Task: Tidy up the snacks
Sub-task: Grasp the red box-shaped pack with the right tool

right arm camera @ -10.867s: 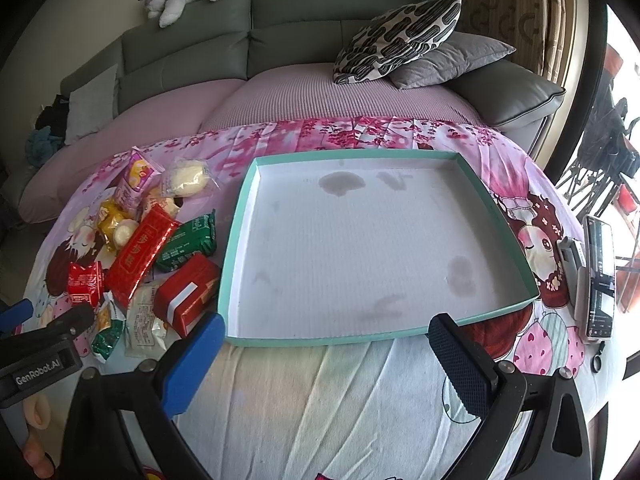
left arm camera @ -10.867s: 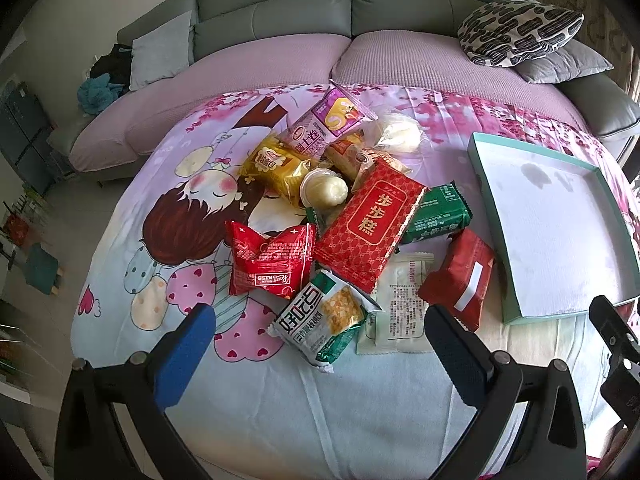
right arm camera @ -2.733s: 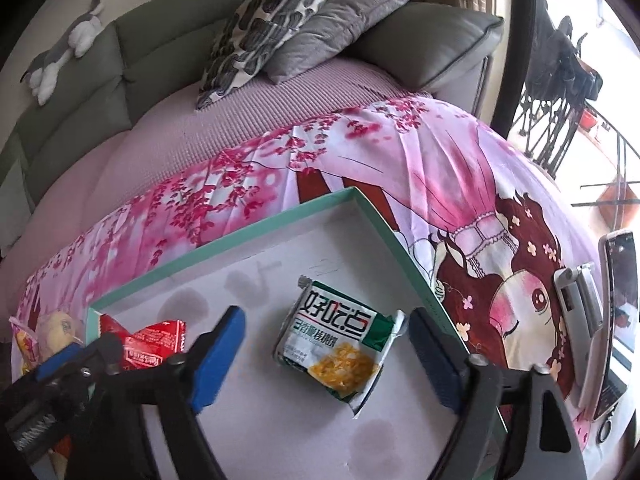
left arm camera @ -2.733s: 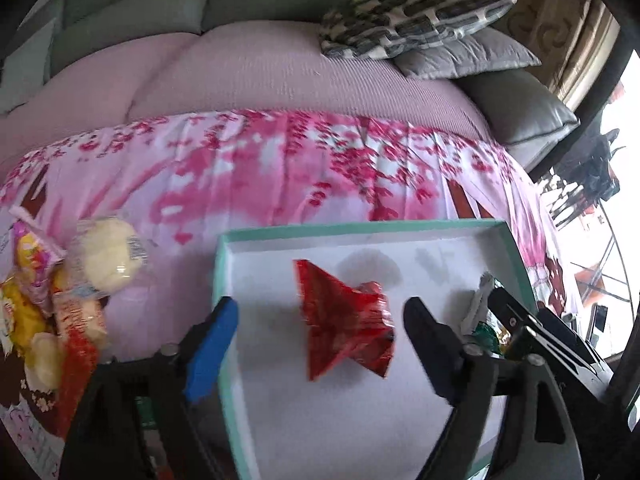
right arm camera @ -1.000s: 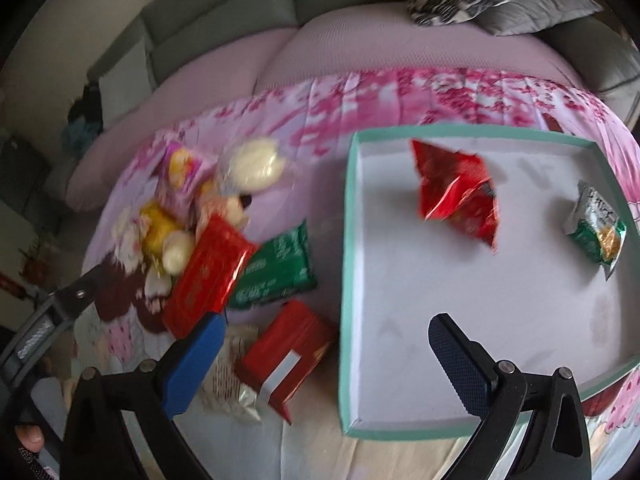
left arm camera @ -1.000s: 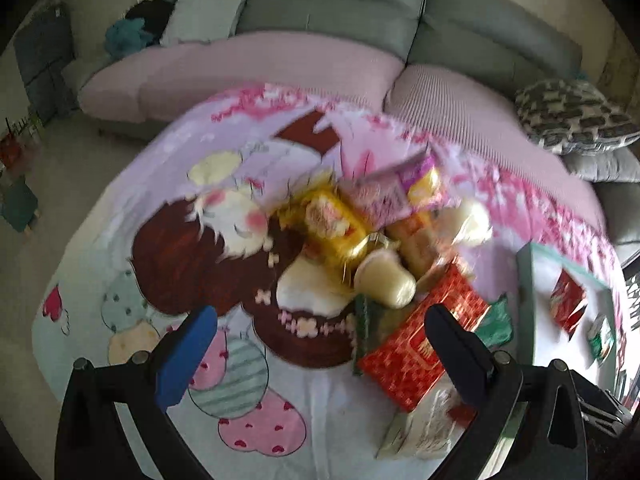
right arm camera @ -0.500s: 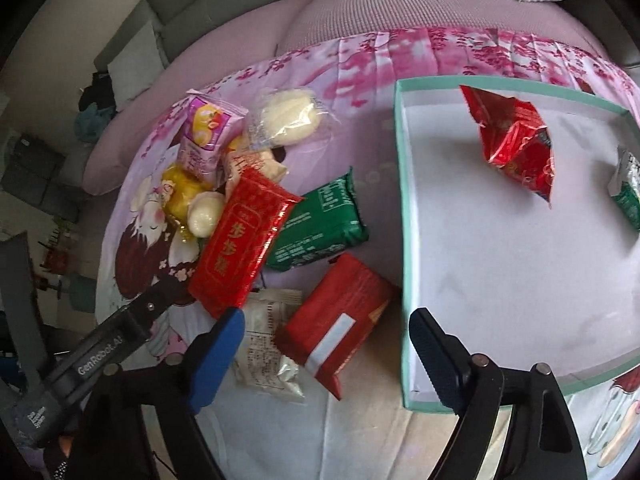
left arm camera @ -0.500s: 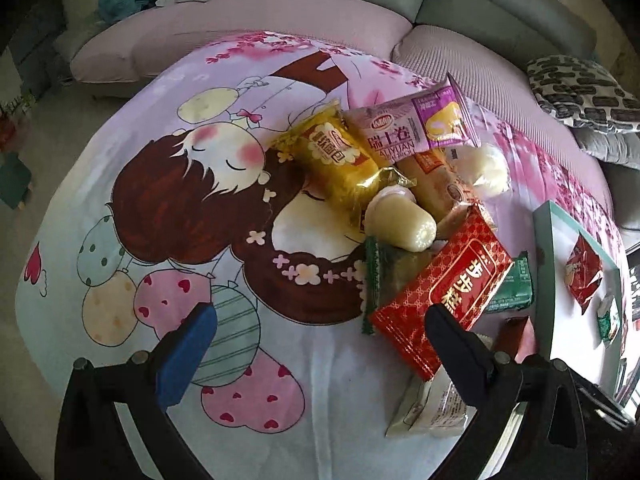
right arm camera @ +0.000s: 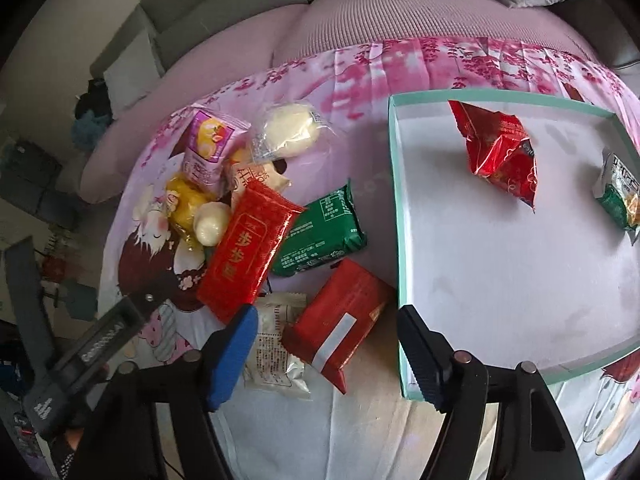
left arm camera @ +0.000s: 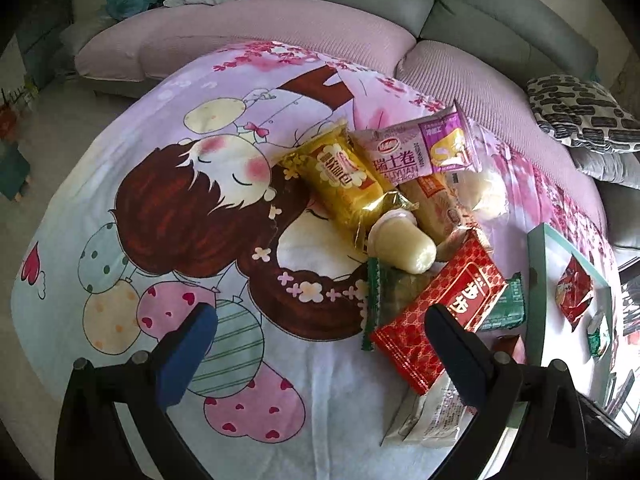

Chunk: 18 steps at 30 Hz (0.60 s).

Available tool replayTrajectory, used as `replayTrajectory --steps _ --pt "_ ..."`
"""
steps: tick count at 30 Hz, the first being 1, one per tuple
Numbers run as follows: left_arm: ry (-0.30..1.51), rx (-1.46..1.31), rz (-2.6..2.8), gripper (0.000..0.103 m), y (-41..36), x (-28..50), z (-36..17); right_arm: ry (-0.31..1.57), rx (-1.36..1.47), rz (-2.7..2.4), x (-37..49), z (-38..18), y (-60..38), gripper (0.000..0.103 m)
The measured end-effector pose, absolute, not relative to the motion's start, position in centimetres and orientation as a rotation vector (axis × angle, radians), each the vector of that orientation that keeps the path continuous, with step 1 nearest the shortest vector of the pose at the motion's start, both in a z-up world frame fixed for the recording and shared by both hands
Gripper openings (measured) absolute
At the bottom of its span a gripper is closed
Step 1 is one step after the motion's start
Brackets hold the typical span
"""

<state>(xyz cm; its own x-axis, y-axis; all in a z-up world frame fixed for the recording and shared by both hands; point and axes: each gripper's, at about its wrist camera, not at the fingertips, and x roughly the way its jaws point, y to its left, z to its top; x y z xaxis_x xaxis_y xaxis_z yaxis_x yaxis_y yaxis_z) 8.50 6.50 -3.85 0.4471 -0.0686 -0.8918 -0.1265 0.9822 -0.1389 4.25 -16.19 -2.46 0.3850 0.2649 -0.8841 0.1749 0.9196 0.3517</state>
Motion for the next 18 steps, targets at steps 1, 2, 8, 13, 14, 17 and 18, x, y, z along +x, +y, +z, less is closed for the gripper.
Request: replayTrajectory --steps 1,2,8,13,14,17,18 --pt "1.108 -0.197 0.035 0.103 6.5 8.5 -3.8 1.193 0.447 0.074 4.3 -2.7 -16.2 0.074" --pt "1.107 -0.197 0.036 0.103 6.5 8.5 -3.8 1.200 0.473 0.088 4.4 -2.9 -16.1 0.074" --pt "1.105 -0.200 0.031 0.103 6.4 8.5 -3.8 1.218 0.444 0.065 4.9 -4.0 -14.9 0.073" --pt "1.099 -0.201 0.026 0.103 6.3 8.4 -3.6 1.217 0.413 0.005 5.2 -4.9 -15.1 0.061" --pt "1.099 -0.201 0.024 0.103 6.3 8.4 -3.6 1.211 0.398 0.001 5.3 -4.9 -15.0 0.059" --pt "1.103 -0.202 0.022 0.103 6.2 8.4 -3.7 1.214 0.347 -0.013 5.7 -4.9 -14.5 0.057" --pt "1.104 -0.201 0.020 0.103 6.2 8.5 -3.7 1.220 0.324 -0.016 5.8 -5.0 -14.3 0.057"
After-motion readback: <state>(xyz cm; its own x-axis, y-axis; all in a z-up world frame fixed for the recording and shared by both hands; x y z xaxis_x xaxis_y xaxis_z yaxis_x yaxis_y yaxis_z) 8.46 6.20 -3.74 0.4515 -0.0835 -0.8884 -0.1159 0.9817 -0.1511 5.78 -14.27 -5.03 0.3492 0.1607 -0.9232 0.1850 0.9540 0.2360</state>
